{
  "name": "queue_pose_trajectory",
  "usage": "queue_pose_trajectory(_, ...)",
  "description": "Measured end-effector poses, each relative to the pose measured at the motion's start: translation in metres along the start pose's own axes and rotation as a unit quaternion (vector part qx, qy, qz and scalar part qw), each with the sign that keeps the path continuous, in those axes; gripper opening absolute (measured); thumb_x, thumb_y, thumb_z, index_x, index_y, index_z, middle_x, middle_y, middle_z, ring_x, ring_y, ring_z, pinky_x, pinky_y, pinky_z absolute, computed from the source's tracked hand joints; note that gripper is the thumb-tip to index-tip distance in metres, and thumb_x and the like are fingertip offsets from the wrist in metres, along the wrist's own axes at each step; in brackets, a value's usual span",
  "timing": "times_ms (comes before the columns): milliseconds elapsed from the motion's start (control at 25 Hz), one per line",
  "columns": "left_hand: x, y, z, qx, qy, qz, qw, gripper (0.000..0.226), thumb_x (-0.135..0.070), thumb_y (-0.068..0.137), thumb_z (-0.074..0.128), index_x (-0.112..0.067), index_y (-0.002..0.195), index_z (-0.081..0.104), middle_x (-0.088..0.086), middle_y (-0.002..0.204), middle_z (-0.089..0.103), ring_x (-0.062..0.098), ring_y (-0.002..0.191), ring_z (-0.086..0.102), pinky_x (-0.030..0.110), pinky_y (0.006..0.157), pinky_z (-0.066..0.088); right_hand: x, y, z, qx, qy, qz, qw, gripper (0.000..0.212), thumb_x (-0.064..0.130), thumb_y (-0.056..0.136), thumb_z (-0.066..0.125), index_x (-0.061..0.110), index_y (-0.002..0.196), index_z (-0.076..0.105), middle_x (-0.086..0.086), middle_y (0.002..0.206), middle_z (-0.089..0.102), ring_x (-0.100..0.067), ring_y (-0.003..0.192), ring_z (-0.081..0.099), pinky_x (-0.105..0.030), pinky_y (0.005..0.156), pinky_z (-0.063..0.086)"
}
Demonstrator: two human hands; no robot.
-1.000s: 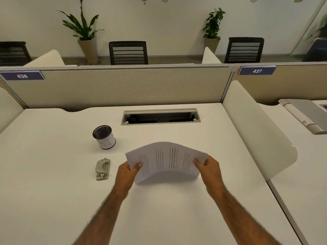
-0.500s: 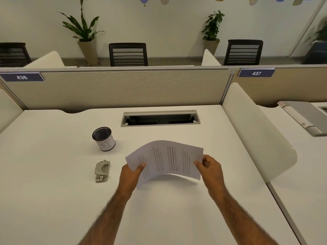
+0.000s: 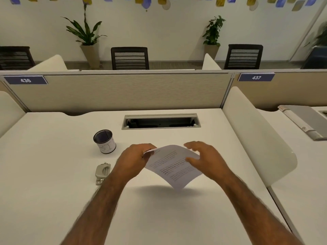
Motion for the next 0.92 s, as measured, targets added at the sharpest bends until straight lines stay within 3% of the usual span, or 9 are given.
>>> queue_pose_trajectory(80,-0.016,-0.001,-0.001,-0.036,0.022,0.048,0.998,0.027,-0.031,0.096,0.057,-0.041,0.119,0.069,-0.012,0.109,0.076,0.018,0.102,0.07,0.032,0.084,0.057,0.01,-0.001,0.014,0.018,0.004,-0.016,1.0,0.027,0.031,0.098,0.059,0.028,0.124,0.066,0.003,0.121,0.071,-0.016,0.1,0.066,-0.032,0.09,0.055)
queue_pose_trajectory(160,-0.02,-0.008,-0.007,-0.179,0.023,0.099,0.979,0.051,-0.026,0.093,0.067,-0.034,0.142,0.055,-0.004,0.141,0.064,0.018,0.134,0.055,0.037,0.114,0.039,0.011,-0.004,0.016,-0.025,0.048,-0.023,0.998,0.02,0.026,0.101,0.051,0.026,0.107,0.07,0.004,0.103,0.074,-0.015,0.087,0.069,-0.03,0.08,0.057)
queue_pose_trajectory(240,-0.001,-0.019,-0.018,-0.325,-0.092,0.038,0.94,0.079,-0.034,0.092,0.074,-0.029,0.158,0.031,-0.005,0.161,0.04,0.009,0.151,0.031,0.033,0.124,0.022,0.001,-0.007,0.01,-0.071,0.181,0.002,0.981,0.022,0.021,0.1,0.052,0.029,0.092,0.072,0.009,0.088,0.075,-0.012,0.078,0.071,-0.028,0.071,0.058)
queue_pose_trajectory(280,0.011,-0.023,-0.018,-0.344,-0.181,-0.029,0.921,0.091,-0.043,0.088,0.076,-0.031,0.161,0.022,-0.008,0.164,0.034,0.005,0.151,0.028,0.033,0.124,0.023,-0.005,-0.008,0.008,-0.077,0.264,0.021,0.961,0.023,0.019,0.099,0.054,0.029,0.091,0.073,0.008,0.087,0.076,-0.013,0.078,0.074,-0.029,0.07,0.06)
queue_pose_trajectory(360,0.028,-0.022,-0.004,-0.26,-0.365,-0.121,0.886,0.099,-0.053,0.082,0.075,-0.032,0.161,0.018,-0.009,0.159,0.045,0.006,0.145,0.042,0.041,0.123,0.031,-0.014,-0.009,0.009,-0.048,0.411,0.043,0.909,0.022,0.015,0.099,0.058,0.027,0.101,0.076,0.004,0.098,0.079,-0.018,0.087,0.077,-0.035,0.075,0.063)
queue_pose_trajectory(520,0.023,-0.02,0.025,-0.043,-0.523,-0.08,0.848,0.071,-0.065,0.077,0.078,-0.021,0.132,0.065,0.009,0.123,0.075,0.034,0.116,0.07,0.051,0.097,0.058,-0.019,-0.012,0.017,0.011,0.515,0.02,0.857,0.026,0.007,0.097,0.061,0.017,0.118,0.073,-0.006,0.113,0.077,-0.029,0.102,0.074,-0.034,0.079,0.062)
queue_pose_trajectory(680,0.006,-0.018,0.024,-0.051,-0.508,-0.052,0.858,0.025,-0.042,0.09,0.069,-0.038,0.114,0.076,0.004,0.116,0.078,0.025,0.105,0.075,0.036,0.08,0.064,-0.015,-0.01,0.019,-0.008,0.517,-0.006,0.856,0.025,0.012,0.093,0.068,0.021,0.114,0.075,-0.006,0.113,0.077,-0.027,0.101,0.074,-0.029,0.078,0.06)
queue_pose_trajectory(800,0.003,-0.013,0.019,-0.086,-0.473,-0.035,0.876,0.023,-0.046,0.089,0.065,-0.047,0.11,0.074,-0.007,0.111,0.079,0.018,0.1,0.075,0.031,0.076,0.064,-0.011,-0.008,0.015,-0.048,0.525,-0.021,0.85,0.025,0.018,0.09,0.069,0.028,0.112,0.075,-0.001,0.113,0.077,-0.023,0.1,0.074,-0.027,0.078,0.059)
queue_pose_trajectory(920,0.008,-0.012,0.03,-0.1,-0.46,-0.068,0.88,0.025,-0.048,0.086,0.07,-0.041,0.11,0.074,-0.011,0.105,0.079,0.02,0.099,0.075,0.03,0.075,0.064,-0.015,-0.006,0.026,-0.069,0.474,0.008,0.878,0.029,0.019,0.093,0.068,0.043,0.108,0.072,0.011,0.107,0.077,-0.015,0.098,0.073,-0.024,0.074,0.061)
Point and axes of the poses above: each hand's wrist, its own y-axis towards the middle knuckle, its own z-axis out of the palm, x = y × z, the point moved 4 cm from there along y, towards the middle knuckle
